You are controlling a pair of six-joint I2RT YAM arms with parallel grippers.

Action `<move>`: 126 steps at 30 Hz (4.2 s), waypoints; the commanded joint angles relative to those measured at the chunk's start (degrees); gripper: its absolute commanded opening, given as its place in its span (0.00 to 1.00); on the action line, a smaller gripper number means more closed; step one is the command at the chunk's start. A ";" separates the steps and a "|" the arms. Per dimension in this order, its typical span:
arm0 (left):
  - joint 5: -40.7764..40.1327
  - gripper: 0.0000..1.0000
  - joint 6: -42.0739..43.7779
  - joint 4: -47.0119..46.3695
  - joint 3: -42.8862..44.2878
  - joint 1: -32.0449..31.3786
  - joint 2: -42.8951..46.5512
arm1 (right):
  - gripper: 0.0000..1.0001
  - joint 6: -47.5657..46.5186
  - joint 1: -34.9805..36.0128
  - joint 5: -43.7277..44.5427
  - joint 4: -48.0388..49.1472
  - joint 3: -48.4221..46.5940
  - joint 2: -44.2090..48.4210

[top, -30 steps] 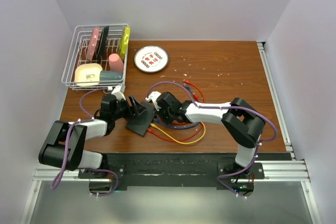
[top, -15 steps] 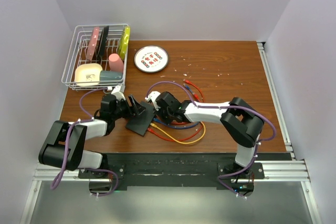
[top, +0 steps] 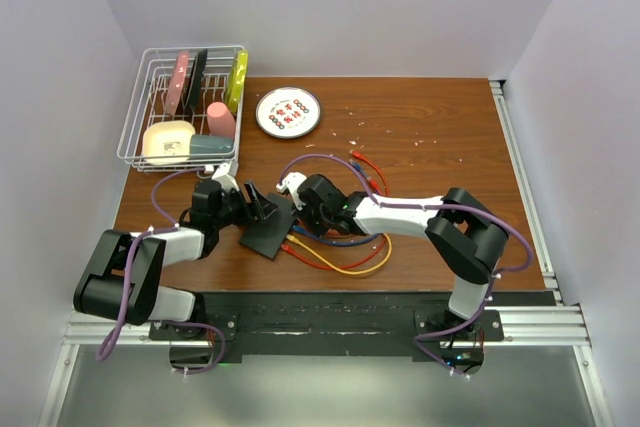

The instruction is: Insert the plug into the switch port

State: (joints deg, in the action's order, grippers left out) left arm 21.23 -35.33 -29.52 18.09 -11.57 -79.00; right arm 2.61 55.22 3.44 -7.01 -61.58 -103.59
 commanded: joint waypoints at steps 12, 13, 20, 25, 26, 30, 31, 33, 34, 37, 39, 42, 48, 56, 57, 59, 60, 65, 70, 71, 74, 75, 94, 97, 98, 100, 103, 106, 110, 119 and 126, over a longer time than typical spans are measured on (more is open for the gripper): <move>2.32 0.71 2.64 -4.14 -0.07 0.24 -0.71 | 0.00 -2.26 0.76 -1.42 3.66 -1.44 0.23; 2.15 0.71 3.07 -4.14 0.19 0.24 -0.80 | 0.00 -2.26 0.76 -1.42 3.58 -1.44 0.23; 1.18 0.77 4.22 -3.35 4.50 0.24 -4.22 | 0.00 -6.48 0.85 -2.12 2.44 -3.72 -0.38; 2.67 0.72 4.92 -4.49 6.17 0.23 -7.65 | 0.00 -7.97 0.85 -2.83 2.44 -3.99 -0.21; 3.19 0.71 5.10 -4.58 6.26 0.24 -8.27 | 0.00 -8.50 0.85 -3.00 2.43 -3.90 -0.21; 4.87 0.64 5.71 -5.46 6.08 0.24 -9.50 | 0.00 -9.73 0.85 -3.27 2.35 -3.98 -0.38; 5.22 0.62 5.80 -5.72 6.08 0.24 -9.68 | 0.00 -9.99 0.85 -3.27 2.35 -3.98 -0.56; 6.45 0.57 5.89 -6.08 6.00 0.24 -10.38 | 0.00 -10.08 0.85 -3.27 2.43 -4.51 -1.43; 6.89 0.56 5.71 -6.34 6.00 0.24 -10.56 | 0.00 -10.08 0.85 -3.09 2.43 -4.77 -1.79; 8.12 0.53 5.54 -7.22 5.56 0.24 -11.26 | 0.00 -9.82 0.85 -2.22 2.17 -5.65 -3.63; 8.73 0.52 5.45 -7.40 5.47 0.24 -11.61 | 0.00 -9.56 0.85 -1.78 1.82 -6.53 -5.03; 9.35 0.51 5.45 -7.84 5.20 0.24 -11.70 | 0.00 -9.29 0.85 -1.07 1.99 -6.80 -5.57; 10.14 0.49 5.45 -7.75 4.94 0.24 -11.26 | 0.00 -8.85 0.85 0.51 2.96 -6.36 -4.87; 13.57 0.47 3.69 -6.78 3.98 0.15 -11.35 | 0.00 -7.27 0.85 1.57 5.16 -6.79 -5.04; 13.92 0.47 3.34 -6.87 3.63 0.15 -11.26 | 0.00 -7.10 0.85 1.31 5.42 -6.88 -5.13; 14.10 0.47 3.16 -6.87 2.66 0.15 -10.74 | 0.00 -6.57 0.85 1.39 6.21 -6.88 -5.30; 14.19 0.47 3.08 -6.78 2.39 0.06 -10.56 | 0.00 -6.39 0.85 1.22 6.56 -6.97 -5.31; 14.71 0.44 2.81 -7.39 0.99 -0.29 -10.73 | 0.00 -5.60 0.85 0.51 9.28 -7.41 -5.57; 15.86 0.41 1.76 -8.45 0.55 -0.90 -10.91 | 0.00 -5.25 0.85 -0.89 9.38 -9.60 -6.62; 15.77 0.41 1.76 -8.36 0.55 -0.99 -10.82 | 0.00 -5.25 0.85 -1.15 9.38 -9.96 -6.62; 15.68 0.39 1.85 -7.84 0.28 -1.26 -10.21 | 0.00 -5.34 0.85 -1.42 9.73 -10.84 -7.06; 15.59 0.39 1.93 -7.49 0.37 -1.35 -10.03 | 0.00 -5.34 0.85 -1.68 9.73 -11.19 -7.24; 15.50 0.14 2.11 -6.52 0.02 -3.37 -11.26 | 0.00 -8.15 0.85 -2.91 12.98 -15.84 -7.94; 15.68 0.11 2.11 -6.61 0.11 -3.72 -11.79 | 0.00 -8.67 0.85 -3.27 13.51 -16.73 -8.56; 15.59 0.10 2.11 -6.61 0.02 -3.81 -11.96 | 0.00 -8.68 0.85 -3.27 14.03 -16.73 -8.47; 15.50 0.08 2.20 -6.69 0.02 -3.98 -12.23 | 0.00 -8.76 0.94 -3.27 14.91 -16.29 -7.95; 15.59 0.03 2.11 -6.69 0.11 -4.25 -12.58 | 0.00 -8.85 0.85 -3.27 16.40 -16.29 -7.33; 15.42 0.00 1.93 -6.61 0.11 -4.42 -12.67 | 0.00 -8.94 0.85 -3.27 17.28 -16.38 -6.80; 15.42 0.00 1.76 -6.43 0.02 -4.77 -12.58 | 0.00 -8.76 0.85 -3.27 18.17 -16.82 -6.62; 14.80 0.00 1.49 -6.17 0.02 -5.65 -12.76 | 0.00 -7.71 0.85 -3.27 20.19 -17.96 -6.36; 14.19 0.00 1.32 -6.17 0.02 -6.27 -13.20 | 0.00 -7.10 0.85 -3.27 22.21 -18.22 -5.13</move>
State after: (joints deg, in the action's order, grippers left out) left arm 20.12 -30.83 -42.76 19.97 -11.70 -90.17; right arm -5.13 55.66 3.42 -13.80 -72.42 -111.26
